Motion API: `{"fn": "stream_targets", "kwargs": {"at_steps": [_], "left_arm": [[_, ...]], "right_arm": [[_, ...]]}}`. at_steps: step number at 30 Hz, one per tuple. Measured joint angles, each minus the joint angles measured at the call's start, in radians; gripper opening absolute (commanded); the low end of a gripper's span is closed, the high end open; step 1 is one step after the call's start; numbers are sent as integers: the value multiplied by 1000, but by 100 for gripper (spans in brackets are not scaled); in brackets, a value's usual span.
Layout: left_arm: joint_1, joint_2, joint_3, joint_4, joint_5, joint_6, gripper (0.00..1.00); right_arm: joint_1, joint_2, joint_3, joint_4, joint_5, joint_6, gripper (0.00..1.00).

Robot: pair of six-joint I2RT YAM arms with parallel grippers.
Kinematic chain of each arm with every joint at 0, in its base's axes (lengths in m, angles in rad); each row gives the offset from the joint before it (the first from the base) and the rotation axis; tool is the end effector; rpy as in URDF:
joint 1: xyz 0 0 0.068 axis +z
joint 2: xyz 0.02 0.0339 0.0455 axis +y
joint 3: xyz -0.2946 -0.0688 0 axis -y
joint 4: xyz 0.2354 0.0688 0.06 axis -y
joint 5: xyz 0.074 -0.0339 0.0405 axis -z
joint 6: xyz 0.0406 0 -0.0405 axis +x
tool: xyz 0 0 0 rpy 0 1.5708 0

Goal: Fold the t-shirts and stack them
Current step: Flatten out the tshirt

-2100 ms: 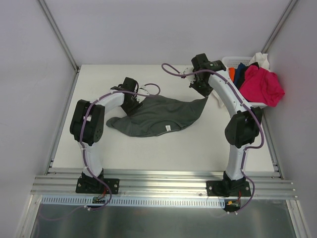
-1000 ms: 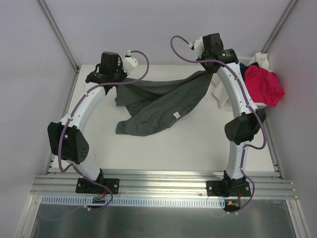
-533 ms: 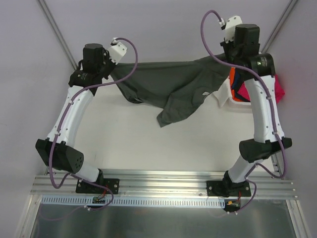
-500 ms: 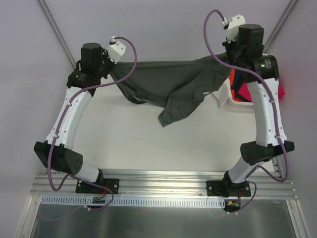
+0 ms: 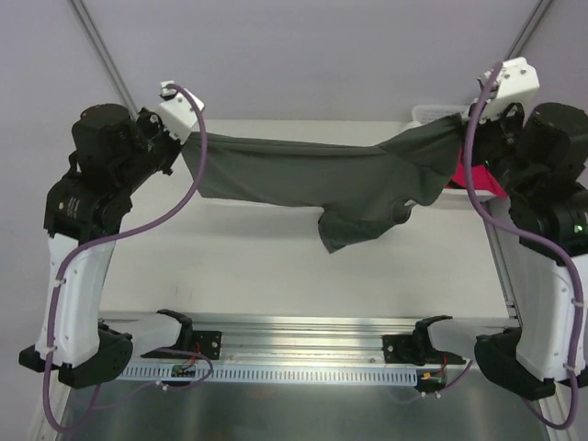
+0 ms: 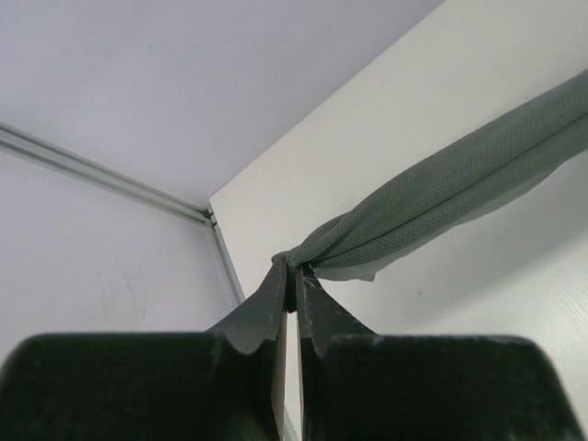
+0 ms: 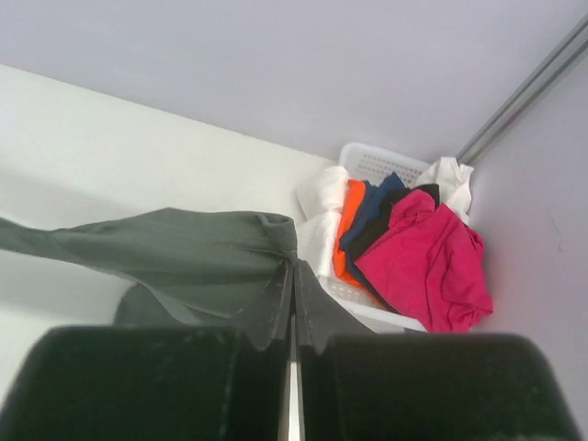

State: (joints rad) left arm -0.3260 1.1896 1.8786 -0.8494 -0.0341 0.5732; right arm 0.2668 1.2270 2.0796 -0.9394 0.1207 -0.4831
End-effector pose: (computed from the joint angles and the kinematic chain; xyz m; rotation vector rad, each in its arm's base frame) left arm 0.1587 -0.0522 0.5646 0.7316 1.5740 0.2115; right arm 0.1405 0.0333 0.5977 -0.5227 1.5794 -0.2642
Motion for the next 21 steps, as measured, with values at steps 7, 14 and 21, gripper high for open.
{"fn": "stream_targets", "kwargs": {"at_steps": [7,14,21], "left_arm": [[4,-129,0,-102,6,18,0],[26,-132,-114,-107,8,52,0],[64,53,-332,-91,106,113,0]], "right_arm": [[0,-208,-59,47,-67,5,1],[0,-198,-123,128,-93,19,1],[2,154,-152,148,-183,36,1]]}}
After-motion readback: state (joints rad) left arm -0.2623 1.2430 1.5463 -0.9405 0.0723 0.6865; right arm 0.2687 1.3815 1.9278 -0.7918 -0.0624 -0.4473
